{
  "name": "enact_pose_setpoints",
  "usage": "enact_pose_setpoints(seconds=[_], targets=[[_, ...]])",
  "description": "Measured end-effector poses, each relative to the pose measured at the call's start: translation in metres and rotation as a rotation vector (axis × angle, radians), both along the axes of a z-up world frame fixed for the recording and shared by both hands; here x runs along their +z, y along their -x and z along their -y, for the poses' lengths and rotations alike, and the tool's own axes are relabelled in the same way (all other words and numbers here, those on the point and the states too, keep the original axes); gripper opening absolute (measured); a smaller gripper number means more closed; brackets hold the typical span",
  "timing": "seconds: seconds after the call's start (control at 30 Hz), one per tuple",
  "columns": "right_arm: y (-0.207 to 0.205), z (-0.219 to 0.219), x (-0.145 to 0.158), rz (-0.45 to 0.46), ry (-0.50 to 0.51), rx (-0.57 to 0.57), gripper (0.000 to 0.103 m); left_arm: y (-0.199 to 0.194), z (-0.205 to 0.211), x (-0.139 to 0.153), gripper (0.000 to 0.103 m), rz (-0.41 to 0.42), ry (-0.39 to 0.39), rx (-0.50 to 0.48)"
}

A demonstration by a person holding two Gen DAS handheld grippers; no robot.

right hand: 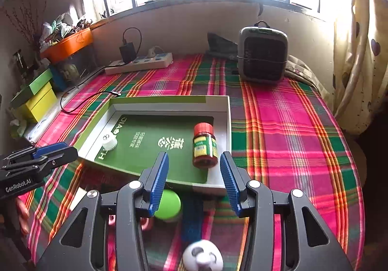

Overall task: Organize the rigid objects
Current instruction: 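Grasp the white charger plug with the left tool while the right tool grasps the white round toy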

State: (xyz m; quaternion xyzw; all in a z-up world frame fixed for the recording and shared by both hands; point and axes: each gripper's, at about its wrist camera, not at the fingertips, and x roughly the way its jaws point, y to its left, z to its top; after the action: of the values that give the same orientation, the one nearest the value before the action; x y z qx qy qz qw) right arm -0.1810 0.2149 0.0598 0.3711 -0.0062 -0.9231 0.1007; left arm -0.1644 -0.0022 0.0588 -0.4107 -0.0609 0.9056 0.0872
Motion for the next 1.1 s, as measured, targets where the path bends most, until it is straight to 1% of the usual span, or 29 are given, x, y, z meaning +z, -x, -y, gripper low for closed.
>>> enact_pose_setpoints(seconds=[0.07,0.23,0.4,0.47,0.53,0.6,0.7,0.97,1.1], targets=[[-0.008,-0.004,-0.001,0.000,0.004,-0.003,0.045,-0.008,0.003,-0.002,0.042,-0.003,0.001,0.012],[-0.030,-0.014,-0.007,0.006,0.017,-0.017,0.045,-0.027,0.011,-0.008,0.044,0.003,-0.025,0.034],[-0.048,-0.023,-0.019,0.037,0.039,-0.036,0.046,-0.039,0.015,-0.012,0.044,0.011,-0.038,0.051],[-0.054,-0.024,-0.023,0.045,0.048,-0.037,0.046,-0.042,0.014,-0.013,0.044,0.011,-0.029,0.046],[-0.058,-0.023,-0.027,0.050,0.033,-0.037,0.046,-0.045,0.015,-0.015,0.044,0.016,-0.042,0.041],[-0.061,-0.022,-0.028,0.051,0.031,-0.037,0.046,-0.049,0.015,-0.019,0.044,0.023,-0.056,0.040],[-0.064,-0.023,-0.032,0.061,0.037,-0.042,0.046,-0.052,0.014,-0.022,0.044,0.032,-0.057,0.038],[-0.064,-0.018,-0.042,0.085,-0.006,-0.055,0.046,-0.056,0.014,-0.029,0.044,0.045,-0.071,0.035],[-0.062,-0.017,-0.047,0.109,-0.020,-0.048,0.046,-0.053,0.012,-0.035,0.044,0.067,-0.083,0.026]])
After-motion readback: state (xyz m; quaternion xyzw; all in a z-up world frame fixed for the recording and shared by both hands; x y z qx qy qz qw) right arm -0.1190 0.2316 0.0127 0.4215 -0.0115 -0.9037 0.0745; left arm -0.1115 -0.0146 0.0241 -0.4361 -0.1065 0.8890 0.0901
